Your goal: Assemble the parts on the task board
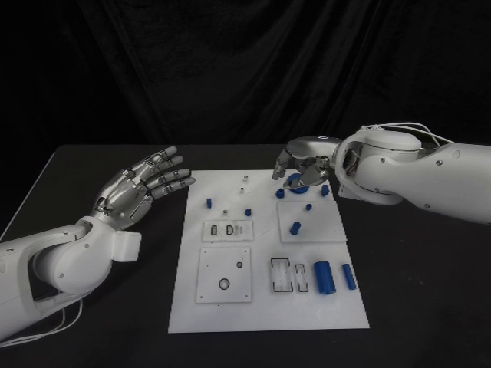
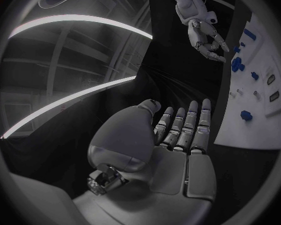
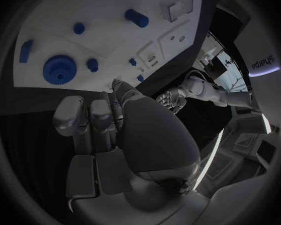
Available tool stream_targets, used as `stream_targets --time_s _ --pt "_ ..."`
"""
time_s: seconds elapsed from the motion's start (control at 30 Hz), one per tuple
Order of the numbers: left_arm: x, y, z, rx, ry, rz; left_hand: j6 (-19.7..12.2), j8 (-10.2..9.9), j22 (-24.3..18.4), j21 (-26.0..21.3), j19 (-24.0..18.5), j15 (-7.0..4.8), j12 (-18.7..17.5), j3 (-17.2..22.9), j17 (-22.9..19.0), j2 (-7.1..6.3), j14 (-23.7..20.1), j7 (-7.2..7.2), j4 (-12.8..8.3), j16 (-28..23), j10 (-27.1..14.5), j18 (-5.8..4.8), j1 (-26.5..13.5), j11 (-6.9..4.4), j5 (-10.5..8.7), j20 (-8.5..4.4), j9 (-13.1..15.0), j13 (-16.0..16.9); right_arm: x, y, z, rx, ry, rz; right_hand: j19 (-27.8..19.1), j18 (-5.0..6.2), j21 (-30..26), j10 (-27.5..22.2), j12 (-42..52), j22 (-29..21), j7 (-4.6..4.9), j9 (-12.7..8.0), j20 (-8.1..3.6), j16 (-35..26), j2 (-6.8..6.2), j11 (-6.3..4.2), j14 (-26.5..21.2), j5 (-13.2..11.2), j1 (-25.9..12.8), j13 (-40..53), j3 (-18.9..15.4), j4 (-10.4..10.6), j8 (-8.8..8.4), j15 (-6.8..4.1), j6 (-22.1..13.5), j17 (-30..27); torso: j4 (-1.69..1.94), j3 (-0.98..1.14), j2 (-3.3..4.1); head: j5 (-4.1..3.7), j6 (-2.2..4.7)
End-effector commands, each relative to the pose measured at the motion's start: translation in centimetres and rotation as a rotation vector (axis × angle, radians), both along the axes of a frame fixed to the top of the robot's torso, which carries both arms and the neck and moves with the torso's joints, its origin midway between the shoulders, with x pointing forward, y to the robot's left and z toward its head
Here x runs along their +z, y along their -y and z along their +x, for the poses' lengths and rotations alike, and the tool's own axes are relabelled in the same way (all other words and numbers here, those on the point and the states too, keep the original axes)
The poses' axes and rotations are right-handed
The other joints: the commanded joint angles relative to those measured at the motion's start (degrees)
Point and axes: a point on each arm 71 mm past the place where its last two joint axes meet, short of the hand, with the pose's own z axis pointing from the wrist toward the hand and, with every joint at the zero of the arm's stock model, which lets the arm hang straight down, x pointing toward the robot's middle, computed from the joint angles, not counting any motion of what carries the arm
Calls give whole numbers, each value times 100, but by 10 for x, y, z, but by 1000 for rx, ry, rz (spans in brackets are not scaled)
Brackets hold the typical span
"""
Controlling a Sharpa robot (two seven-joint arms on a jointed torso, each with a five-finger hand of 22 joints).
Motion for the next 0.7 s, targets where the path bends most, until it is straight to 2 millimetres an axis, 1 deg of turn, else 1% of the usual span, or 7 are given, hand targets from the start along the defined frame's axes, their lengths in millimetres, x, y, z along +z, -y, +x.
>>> stream_targets --time_s 0.03,0.07,0.23,0.3,0.47,0.57,0.7 --pt "12 -4 -2 58 124 -98 35 34 -1 5 -43 13 31 28 -10 -17 -34 0 1 36 13 -99 -62 20 21 -6 8 1 -2 0 0 -6 120 -158 -16 -83 45 58 -86 22 -5 8 -19 -6 -79 -12 22 -73 -63 3 91 9 -79 -22 1 17 39 -32 57 -44 16" --pt "12 -4 -2 58 123 -100 35 34 -1 5 -43 13 31 28 -10 -17 -34 0 1 36 13 -99 -62 20 21 -6 8 1 -3 0 0 -3 128 -169 -20 -81 45 61 -104 22 -9 10 -20 -6 -95 -13 23 -103 -86 5 105 13 -98 -21 -6 18 49 -40 69 -55 20" --pt "13 -4 -3 55 120 -104 38 36 -5 -3 -60 20 35 34 -13 -19 -47 3 5 41 10 -108 -67 23 34 -6 8 0 -6 0 -1 3 154 -197 -24 -80 47 54 -183 37 -19 22 -34 -10 -160 -14 27 -220 -171 9 155 18 -169 -50 -16 15 75 -57 94 -72 26" --pt "13 -4 -4 54 120 -105 38 36 -5 -3 -60 20 35 34 -13 -19 -47 3 5 41 10 -108 -67 23 34 -6 8 0 -8 0 -1 5 166 -206 -29 -79 43 32 -211 33 -19 25 -40 -15 -178 -14 24 -237 -190 8 164 15 -190 -56 -23 8 99 -72 112 -98 41" --pt "13 -4 -4 52 119 -107 28 33 -8 -8 -71 25 38 38 -15 -22 -55 6 7 46 6 -113 -70 25 42 -6 7 -1 -11 1 -2 9 179 -219 -93 -57 -18 -34 -286 -65 -42 37 -62 -82 -217 -20 -35 -308 -268 14 184 11 -259 -81 -42 -129 115 -94 135 -155 50" --pt "13 -3 -4 49 117 -109 27 32 -9 -10 -75 26 38 40 -16 -22 -60 6 8 47 4 -115 -71 26 44 -7 6 -1 -13 1 -3 11 182 -218 -89 -61 -14 -29 -290 -47 -41 41 -66 -81 -216 -22 -34 -319 -295 19 187 19 -270 -83 -38 -114 114 -100 134 -167 55" --pt "13 -3 -4 46 116 -112 28 32 -10 -11 -79 27 38 41 -17 -22 -63 7 8 48 2 -116 -71 27 45 -7 6 -1 -17 2 -3 13 188 -207 -89 -63 -15 -19 -290 -42 -42 42 -67 -77 -218 -22 -30 -327 -312 23 189 22 -285 -81 -49 -98 124 -92 123 -180 40"
